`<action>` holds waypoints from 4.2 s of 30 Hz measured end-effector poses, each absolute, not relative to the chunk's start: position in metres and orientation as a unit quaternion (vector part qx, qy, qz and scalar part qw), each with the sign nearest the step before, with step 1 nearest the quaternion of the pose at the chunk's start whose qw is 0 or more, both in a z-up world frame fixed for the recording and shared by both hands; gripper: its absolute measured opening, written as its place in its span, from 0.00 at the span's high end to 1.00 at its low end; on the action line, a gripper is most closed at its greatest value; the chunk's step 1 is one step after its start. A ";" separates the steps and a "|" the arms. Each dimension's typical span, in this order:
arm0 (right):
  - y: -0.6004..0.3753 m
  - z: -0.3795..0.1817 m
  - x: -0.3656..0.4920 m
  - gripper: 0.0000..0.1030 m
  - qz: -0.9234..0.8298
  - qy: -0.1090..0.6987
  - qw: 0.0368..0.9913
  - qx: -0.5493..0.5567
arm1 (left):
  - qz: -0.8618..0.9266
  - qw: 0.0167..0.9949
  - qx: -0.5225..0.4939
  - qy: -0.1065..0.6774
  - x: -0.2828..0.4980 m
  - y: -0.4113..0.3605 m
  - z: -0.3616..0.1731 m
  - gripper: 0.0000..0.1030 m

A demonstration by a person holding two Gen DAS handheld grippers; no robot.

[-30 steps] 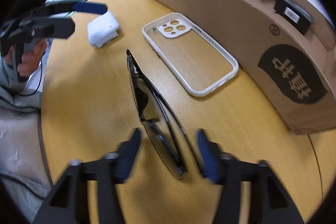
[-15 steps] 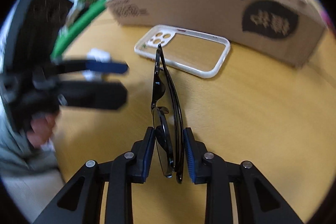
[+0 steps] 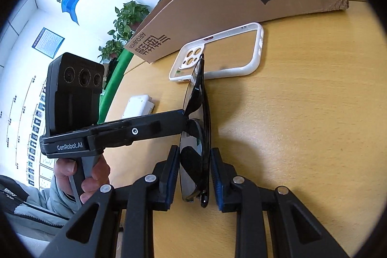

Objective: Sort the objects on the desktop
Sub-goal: 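Carry the sunglasses with the right gripper over the cardboard box, then lower the sunglasses into the box and open the right gripper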

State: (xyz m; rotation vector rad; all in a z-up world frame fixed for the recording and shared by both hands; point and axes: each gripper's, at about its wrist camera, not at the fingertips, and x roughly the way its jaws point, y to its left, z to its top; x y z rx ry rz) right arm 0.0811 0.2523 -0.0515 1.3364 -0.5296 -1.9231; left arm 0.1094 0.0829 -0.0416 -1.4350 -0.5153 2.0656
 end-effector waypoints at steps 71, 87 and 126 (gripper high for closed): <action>0.100 0.155 -0.082 0.78 -0.828 -0.021 0.444 0.341 | 0.913 0.256 -0.307 -0.085 -0.017 -0.031 0.178 0.94; 0.038 0.075 -0.181 0.78 -0.740 -0.045 0.489 0.459 | 0.886 0.180 -0.411 -0.118 -0.102 -0.088 0.099 0.94; 0.012 -0.031 -0.230 0.48 -0.677 -0.109 0.432 0.586 | 0.833 0.027 -0.548 -0.077 -0.171 -0.095 0.019 0.96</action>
